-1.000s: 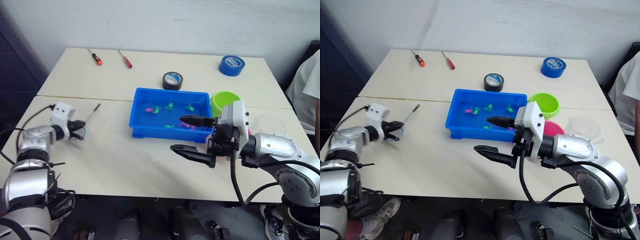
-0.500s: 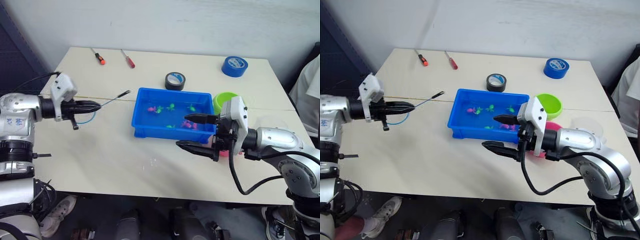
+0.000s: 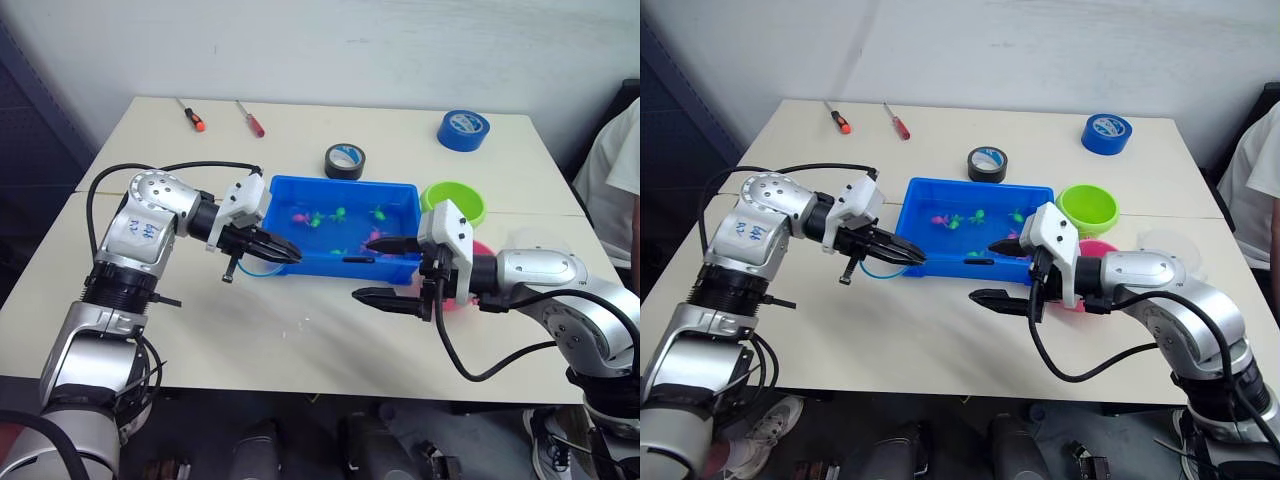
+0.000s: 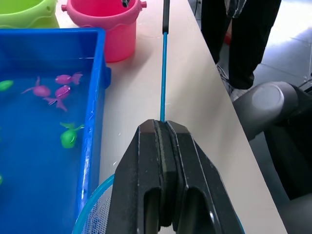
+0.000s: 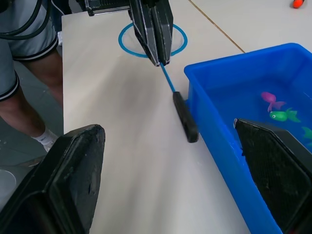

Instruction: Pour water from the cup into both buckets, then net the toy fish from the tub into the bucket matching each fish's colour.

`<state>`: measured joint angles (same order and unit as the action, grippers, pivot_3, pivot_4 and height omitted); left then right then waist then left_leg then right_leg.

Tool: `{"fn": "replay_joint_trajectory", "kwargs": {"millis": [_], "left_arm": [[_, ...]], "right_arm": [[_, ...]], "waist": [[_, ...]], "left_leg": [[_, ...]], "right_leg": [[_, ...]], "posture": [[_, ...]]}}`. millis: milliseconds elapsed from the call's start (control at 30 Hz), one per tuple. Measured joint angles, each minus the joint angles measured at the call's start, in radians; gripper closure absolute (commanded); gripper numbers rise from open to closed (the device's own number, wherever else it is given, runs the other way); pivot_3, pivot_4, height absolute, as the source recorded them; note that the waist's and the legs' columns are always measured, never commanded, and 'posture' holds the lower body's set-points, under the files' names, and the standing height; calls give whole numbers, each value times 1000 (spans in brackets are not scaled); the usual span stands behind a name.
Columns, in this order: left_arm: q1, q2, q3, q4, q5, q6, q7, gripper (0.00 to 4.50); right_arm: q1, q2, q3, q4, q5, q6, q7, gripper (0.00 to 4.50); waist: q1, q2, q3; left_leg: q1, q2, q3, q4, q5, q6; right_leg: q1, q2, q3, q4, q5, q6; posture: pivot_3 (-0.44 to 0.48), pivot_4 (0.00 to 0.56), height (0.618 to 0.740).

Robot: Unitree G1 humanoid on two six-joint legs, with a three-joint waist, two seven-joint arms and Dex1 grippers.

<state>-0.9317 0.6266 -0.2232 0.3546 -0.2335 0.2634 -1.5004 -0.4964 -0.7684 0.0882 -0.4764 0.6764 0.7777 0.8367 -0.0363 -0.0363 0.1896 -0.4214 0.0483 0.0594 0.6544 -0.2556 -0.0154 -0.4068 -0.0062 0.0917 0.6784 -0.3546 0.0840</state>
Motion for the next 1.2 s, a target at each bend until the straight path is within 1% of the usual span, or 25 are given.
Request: {"fn": "replay_joint_trajectory", "kwargs": {"millis": [167,300,467,633,700,733,767,800,867,967,1000,1200], "left_arm": [[-17,-36,-27,48,5,-29,0,4469],[-46,-42,-31,63,6,-43,0,4469],[-48,-62,-37,82,6,-48,0,4469],[-48,-63,-41,82,6,-48,0,4469],[-48,-62,-41,82,6,-47,0,4500],[-48,-60,-41,82,6,-47,0,4500],[-48,-58,-41,82,6,-47,0,4500],[-48,-55,-41,82,6,-47,0,4500],[-48,-52,-41,82,6,-47,0,4500],[-48,-46,-41,82,6,-47,0,4500],[-48,-45,-41,82,6,-47,0,4500],[-48,-45,-41,81,5,-47,0,4500]], "right_arm": [[-10,21,22,-1,-12,18,-16,0],[-16,30,23,-1,-19,33,-25,0],[-24,38,23,-1,-30,36,-32,0],[-30,49,24,-1,-40,36,-35,0],[-35,53,25,0,-42,37,-35,502],[-37,54,25,1,-45,36,-35,919],[-38,55,25,4,-49,36,-35,1156],[-38,56,25,7,-52,36,-35,1795],[-38,58,25,8,-55,36,-34,2648],[-39,58,25,13,-62,36,-31,4203],[-40,58,25,16,-67,36,-31,4455],[-44,58,25,18,-75,36,-19,4455]], "waist": [[0,0,0],[0,0,0],[1,0,0],[0,0,0],[0,0,0],[0,0,0],[0,0,0],[1,0,0],[1,0,0],[1,0,0],[1,0,0],[1,0,0]], "left_leg": [[0,0,1,1,0,0],[0,0,2,1,0,0],[-1,0,2,1,0,0],[-1,0,2,1,0,0],[-1,0,2,1,0,0],[-1,0,2,1,0,0],[-1,0,2,1,0,0],[-1,0,2,1,0,0],[-1,0,2,1,0,0],[-1,0,2,1,0,0],[-1,0,2,1,0,0],[-1,0,2,2,0,0]], "right_leg": [[-1,0,1,1,0,0],[-1,0,1,2,0,0],[-2,0,2,2,0,0],[-2,0,2,2,0,0],[-2,0,2,2,0,0],[-2,0,2,2,0,0],[-2,0,2,2,0,0],[-2,0,2,2,0,0],[-2,0,2,2,0,0],[-2,0,2,2,0,0],[-2,0,2,2,0,0],[-2,0,2,3,0,0]], "posture": [[0,150,734],[0,150,734],[0,150,734],[0,150,734],[0,150,734],[0,150,734],[0,150,734],[0,150,734],[0,150,734],[0,150,734],[0,150,734],[0,150,734]]}}
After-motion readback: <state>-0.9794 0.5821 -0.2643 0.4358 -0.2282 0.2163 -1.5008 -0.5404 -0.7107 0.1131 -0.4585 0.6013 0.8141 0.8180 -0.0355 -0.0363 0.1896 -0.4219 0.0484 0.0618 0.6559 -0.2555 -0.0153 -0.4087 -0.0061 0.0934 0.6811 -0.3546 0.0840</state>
